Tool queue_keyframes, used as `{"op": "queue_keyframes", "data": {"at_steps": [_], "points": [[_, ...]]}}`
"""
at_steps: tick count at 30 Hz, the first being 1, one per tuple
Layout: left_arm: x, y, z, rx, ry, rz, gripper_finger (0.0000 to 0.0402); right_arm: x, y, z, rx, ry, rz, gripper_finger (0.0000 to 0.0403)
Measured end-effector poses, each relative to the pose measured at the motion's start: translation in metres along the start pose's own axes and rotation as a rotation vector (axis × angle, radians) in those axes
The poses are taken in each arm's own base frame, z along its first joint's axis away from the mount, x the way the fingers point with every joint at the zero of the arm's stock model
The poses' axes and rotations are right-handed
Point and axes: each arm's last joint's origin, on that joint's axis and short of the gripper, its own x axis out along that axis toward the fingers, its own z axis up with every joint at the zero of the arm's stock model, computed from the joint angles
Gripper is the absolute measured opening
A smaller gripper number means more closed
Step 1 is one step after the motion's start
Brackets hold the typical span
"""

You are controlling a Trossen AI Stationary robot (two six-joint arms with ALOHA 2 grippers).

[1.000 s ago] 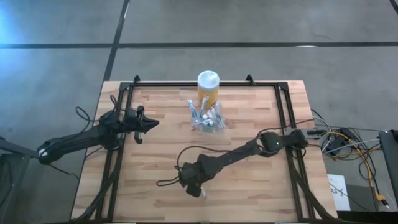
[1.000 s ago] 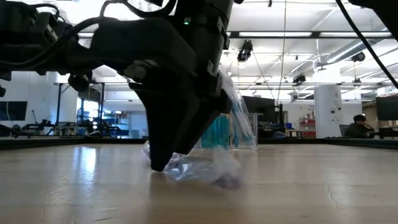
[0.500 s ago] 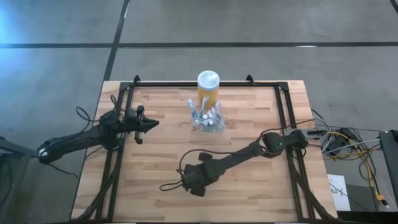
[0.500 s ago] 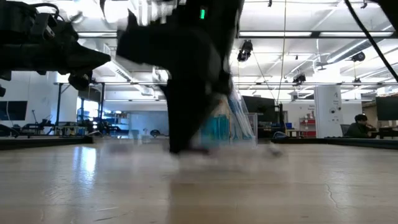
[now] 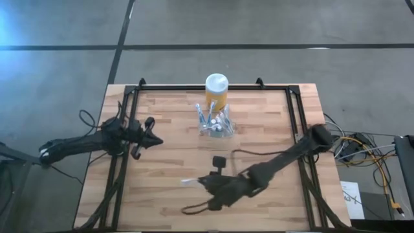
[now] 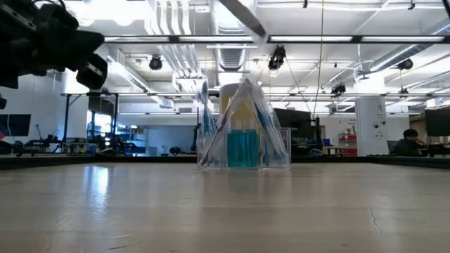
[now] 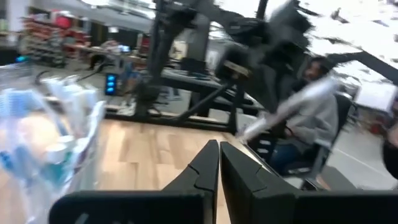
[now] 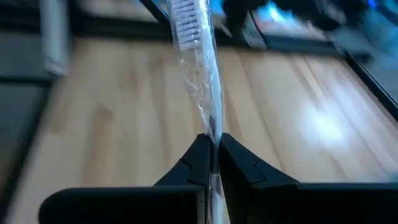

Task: Pick & Place toothbrushing station
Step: Put the violet toothbrush into the transparent organizer

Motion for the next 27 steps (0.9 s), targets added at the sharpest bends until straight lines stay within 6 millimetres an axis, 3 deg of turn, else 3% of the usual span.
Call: {"op": "queue_keyframes", "data": {"at_steps": [7, 13, 18, 27], "points": [[0.005, -0.012, 0.0, 0.054, -0.01, -0.087, 0.0014, -0.015, -0.03, -0.036, 0.029, -0.355, 0.134, 0.0014], [0.011, -0.018, -0.003, 0.09, -0.013, -0.04, 0.0029, -0.003, -0.06, -0.072, 0.101, -0.536, 0.193, 0.0013], [0.017, -0.022, -0.005, 0.132, -0.018, -0.016, 0.0084, 0.005, -0.079, -0.076, 0.103, -0.558, 0.154, 0.0013], [0.029, -0.031, 0.007, 0.197, -0.175, -0.049, 0.0195, 0.008, -0.089, -0.063, 0.065, -0.602, 0.135, 0.0013]]}}
